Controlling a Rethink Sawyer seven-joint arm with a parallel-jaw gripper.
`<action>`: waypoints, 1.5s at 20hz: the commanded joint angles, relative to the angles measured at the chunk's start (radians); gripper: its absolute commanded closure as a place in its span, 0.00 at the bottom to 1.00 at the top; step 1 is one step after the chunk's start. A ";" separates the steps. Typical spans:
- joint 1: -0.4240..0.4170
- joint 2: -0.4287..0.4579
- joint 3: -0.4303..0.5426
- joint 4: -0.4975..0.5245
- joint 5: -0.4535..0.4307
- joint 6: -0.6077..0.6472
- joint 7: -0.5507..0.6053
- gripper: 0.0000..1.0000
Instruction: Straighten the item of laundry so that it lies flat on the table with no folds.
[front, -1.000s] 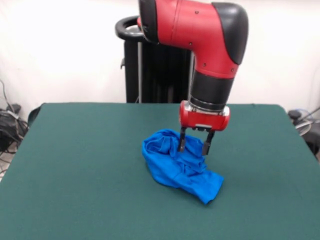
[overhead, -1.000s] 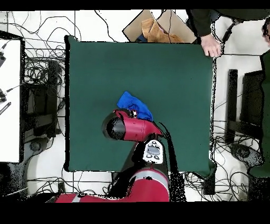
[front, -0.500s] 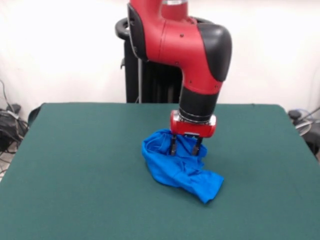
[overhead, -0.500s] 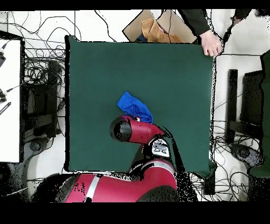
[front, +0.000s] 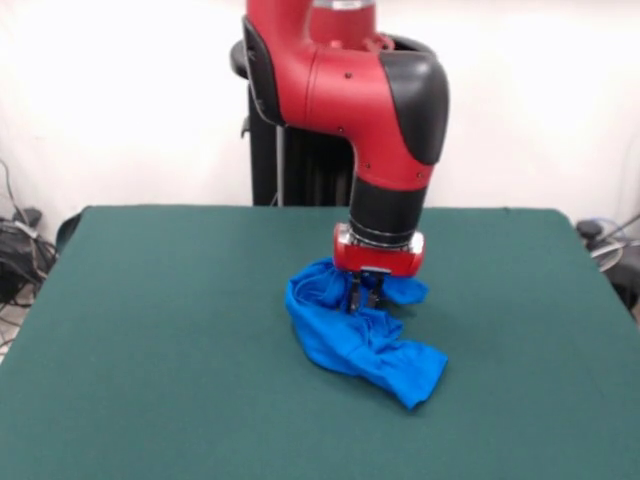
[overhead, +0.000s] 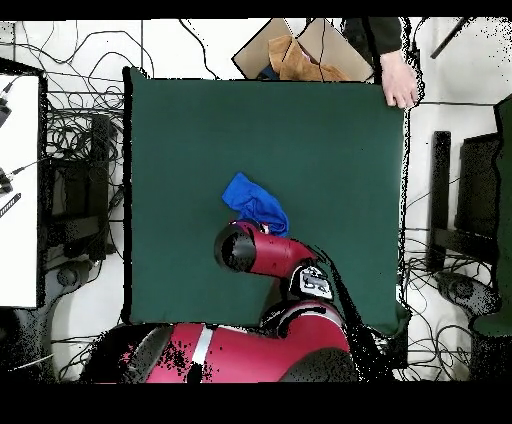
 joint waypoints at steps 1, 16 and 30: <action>0.006 -0.005 0.102 0.076 0.066 -0.059 0.284 1.00; 0.086 -0.383 0.011 0.258 0.133 0.416 0.248 1.00; 0.195 -0.312 0.005 0.218 0.220 0.349 0.333 1.00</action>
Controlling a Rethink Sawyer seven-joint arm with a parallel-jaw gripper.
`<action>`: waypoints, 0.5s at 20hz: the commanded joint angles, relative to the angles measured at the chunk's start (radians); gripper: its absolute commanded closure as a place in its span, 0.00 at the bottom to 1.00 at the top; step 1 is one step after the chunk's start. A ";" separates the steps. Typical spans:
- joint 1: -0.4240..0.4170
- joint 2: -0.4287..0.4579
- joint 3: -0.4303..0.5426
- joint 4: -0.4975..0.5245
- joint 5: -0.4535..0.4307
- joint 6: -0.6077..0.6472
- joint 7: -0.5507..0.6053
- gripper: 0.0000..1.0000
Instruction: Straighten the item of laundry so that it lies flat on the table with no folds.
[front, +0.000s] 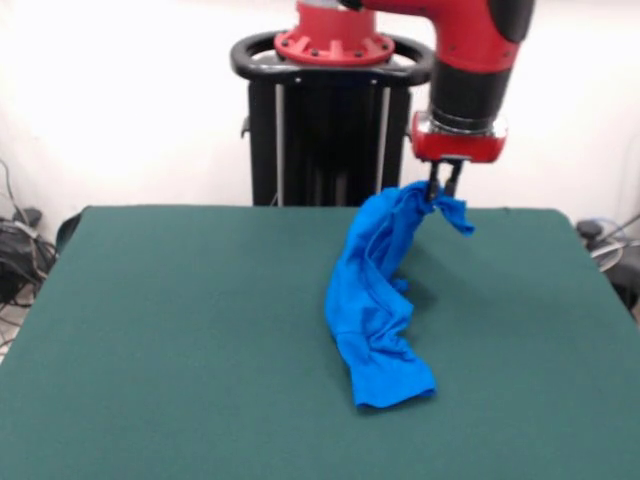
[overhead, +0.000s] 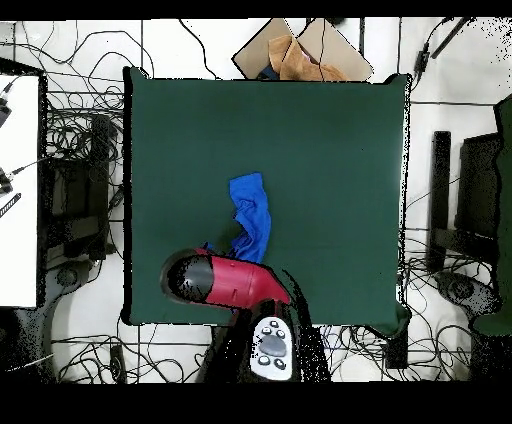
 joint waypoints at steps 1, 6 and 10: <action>0.041 0.006 0.016 0.015 0.104 0.017 0.318 1.00; -0.004 0.035 0.070 0.025 0.115 -0.049 0.263 1.00; -0.035 0.063 0.099 0.024 0.114 -0.088 0.235 1.00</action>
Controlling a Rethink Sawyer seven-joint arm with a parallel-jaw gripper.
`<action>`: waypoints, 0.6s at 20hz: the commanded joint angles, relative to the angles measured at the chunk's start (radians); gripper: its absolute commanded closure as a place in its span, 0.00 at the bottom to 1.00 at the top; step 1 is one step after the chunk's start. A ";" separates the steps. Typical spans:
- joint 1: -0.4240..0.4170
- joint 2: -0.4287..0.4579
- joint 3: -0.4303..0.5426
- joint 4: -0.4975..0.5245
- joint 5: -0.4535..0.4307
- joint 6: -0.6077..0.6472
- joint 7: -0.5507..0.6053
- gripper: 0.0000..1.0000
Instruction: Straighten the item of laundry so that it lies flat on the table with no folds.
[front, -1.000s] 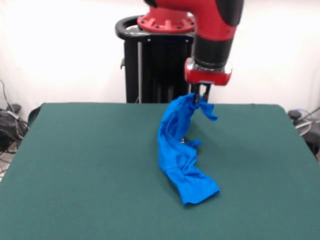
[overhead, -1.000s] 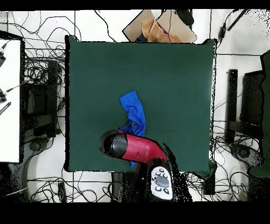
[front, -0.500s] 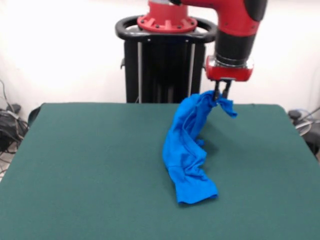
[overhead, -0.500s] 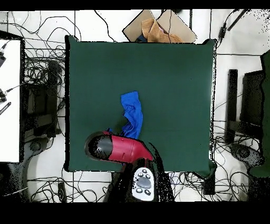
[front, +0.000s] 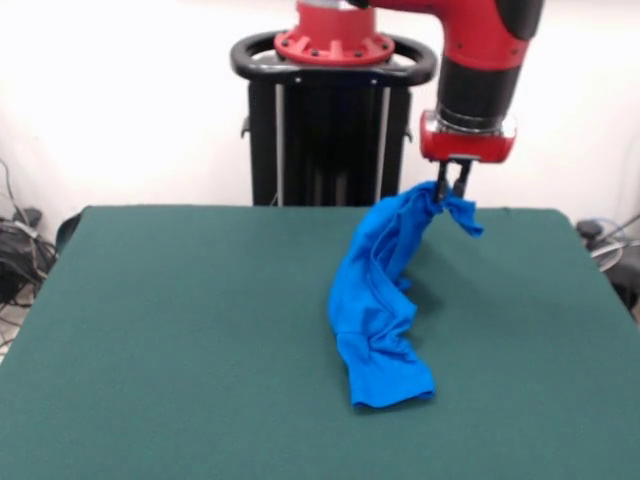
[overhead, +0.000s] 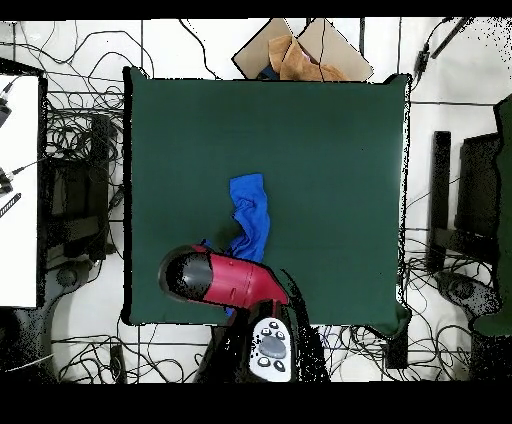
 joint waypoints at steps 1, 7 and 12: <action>-0.037 0.070 0.100 0.022 0.067 -0.089 0.229 1.00; -0.059 0.079 0.124 0.025 0.061 -0.105 0.218 1.00; -0.066 0.079 0.135 0.033 0.054 -0.118 0.220 1.00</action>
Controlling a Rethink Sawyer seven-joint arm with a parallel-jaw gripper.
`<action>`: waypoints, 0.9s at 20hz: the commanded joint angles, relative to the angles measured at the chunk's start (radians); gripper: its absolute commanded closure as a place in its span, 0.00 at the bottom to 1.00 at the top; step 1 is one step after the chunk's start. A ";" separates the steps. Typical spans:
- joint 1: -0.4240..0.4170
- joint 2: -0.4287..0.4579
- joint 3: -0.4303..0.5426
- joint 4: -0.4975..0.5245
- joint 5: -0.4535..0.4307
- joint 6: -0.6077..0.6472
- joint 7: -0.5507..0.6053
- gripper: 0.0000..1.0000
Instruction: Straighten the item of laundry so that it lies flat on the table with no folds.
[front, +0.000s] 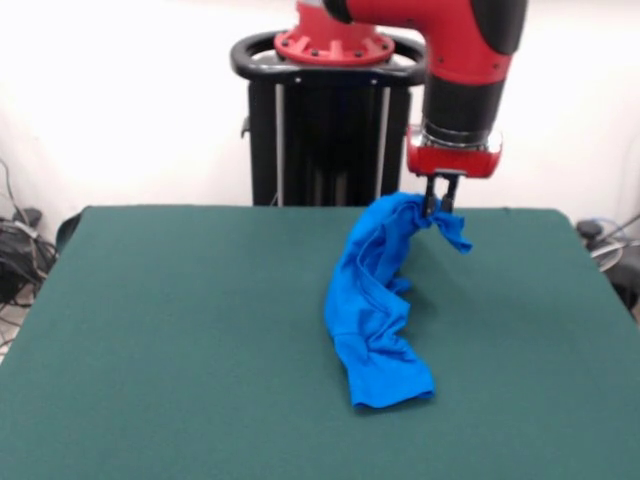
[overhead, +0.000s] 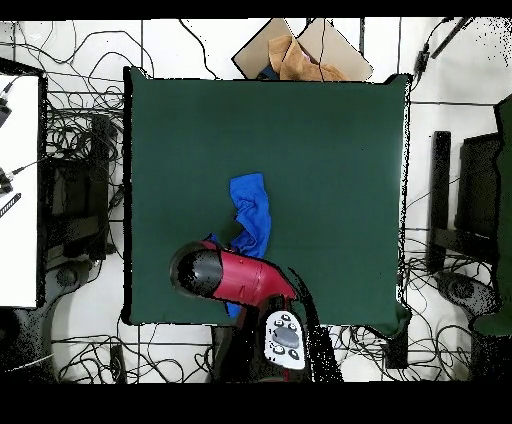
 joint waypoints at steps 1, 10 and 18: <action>-0.019 0.045 0.112 0.035 0.056 -0.051 0.222 1.00; -0.022 0.053 0.128 0.038 0.052 -0.070 0.226 1.00; -0.043 0.067 0.164 0.048 0.055 -0.099 0.227 1.00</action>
